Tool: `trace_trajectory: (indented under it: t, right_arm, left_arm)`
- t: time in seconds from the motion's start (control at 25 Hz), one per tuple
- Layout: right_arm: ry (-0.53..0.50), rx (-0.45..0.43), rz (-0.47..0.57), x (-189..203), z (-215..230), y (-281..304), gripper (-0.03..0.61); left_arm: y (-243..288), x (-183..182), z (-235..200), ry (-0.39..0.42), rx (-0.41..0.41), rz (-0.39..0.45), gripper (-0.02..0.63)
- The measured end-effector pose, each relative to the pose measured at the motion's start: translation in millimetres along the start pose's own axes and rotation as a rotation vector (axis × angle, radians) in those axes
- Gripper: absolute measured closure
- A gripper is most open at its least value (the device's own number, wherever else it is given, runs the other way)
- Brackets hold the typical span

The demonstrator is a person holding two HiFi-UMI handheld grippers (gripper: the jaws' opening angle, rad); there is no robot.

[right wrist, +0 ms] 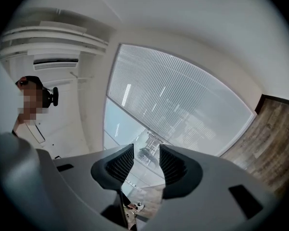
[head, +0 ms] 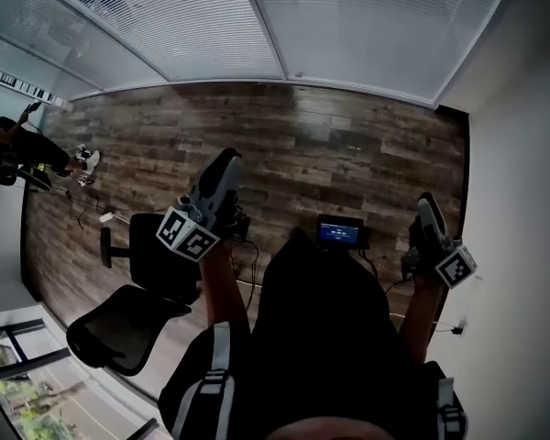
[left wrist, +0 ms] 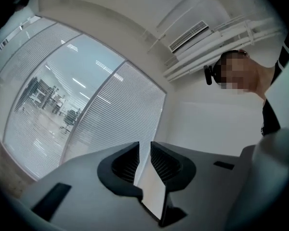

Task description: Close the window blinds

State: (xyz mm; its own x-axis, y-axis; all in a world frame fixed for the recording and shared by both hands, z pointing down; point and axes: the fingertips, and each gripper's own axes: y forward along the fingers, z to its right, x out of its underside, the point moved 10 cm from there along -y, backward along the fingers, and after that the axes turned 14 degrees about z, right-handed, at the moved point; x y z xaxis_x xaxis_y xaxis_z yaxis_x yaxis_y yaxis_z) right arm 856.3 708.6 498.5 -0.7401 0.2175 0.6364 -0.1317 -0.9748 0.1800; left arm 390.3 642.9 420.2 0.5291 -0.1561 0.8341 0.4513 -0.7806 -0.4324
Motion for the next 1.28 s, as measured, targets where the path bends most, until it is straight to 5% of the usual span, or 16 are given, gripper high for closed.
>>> trace_trajectory:
  t: [0.04,0.08,0.12,0.24,0.48,0.52,0.56,0.68,0.72,0.8,1.0,1.28]
  right_arm:
    - [0.025,0.247,-0.041,-5,12,-11,0.407]
    - [0.048,0.381,-0.067,-8,21,-13,0.407]
    - [0.053,0.406,-0.076,-8,25,-11,0.407]
    - [-0.016,0.275,-0.067,-8,32,6,0.407]
    - [0.015,0.360,-0.094,5,-9,38,0.407]
    - [0.018,0.314,-0.098,12,-18,47,0.407]
    - [0.011,0.173,-0.093,20,-33,59,0.407]
    - [-0.054,-0.623,-0.039,35,-101,141,0.407]
    - [-0.053,-0.762,-0.035,42,-122,167,0.407]
    - [-0.060,-0.786,-0.043,62,-147,195,0.407]
    - [-0.036,-0.616,-0.096,117,-170,251,0.407]
    - [-0.016,-0.580,-0.145,178,-224,287,0.407]
  left_arm:
    - [0,-4,4,0.008,-0.017,0.008,0.532]
    - [-2,-8,6,0.015,-0.033,0.017,0.532]
    - [-5,-11,5,0.021,-0.046,0.024,0.532]
    - [-13,-19,-3,0.032,-0.074,0.042,0.532]
    - [-20,-25,-40,0.020,-0.099,0.077,0.533]
    - [-23,-26,-50,0.014,-0.105,0.080,0.532]
    - [-26,-28,-61,0.009,-0.111,0.083,0.532]
    - [-33,-35,-102,-0.007,-0.138,0.097,0.532]
    - [-36,-41,-117,-0.009,-0.149,0.104,0.532]
    - [-43,-56,-149,-0.014,-0.170,0.120,0.532]
    - [-54,-93,-223,-0.040,-0.193,0.132,0.532]
    - [-79,-117,-297,-0.086,-0.212,0.156,0.532]
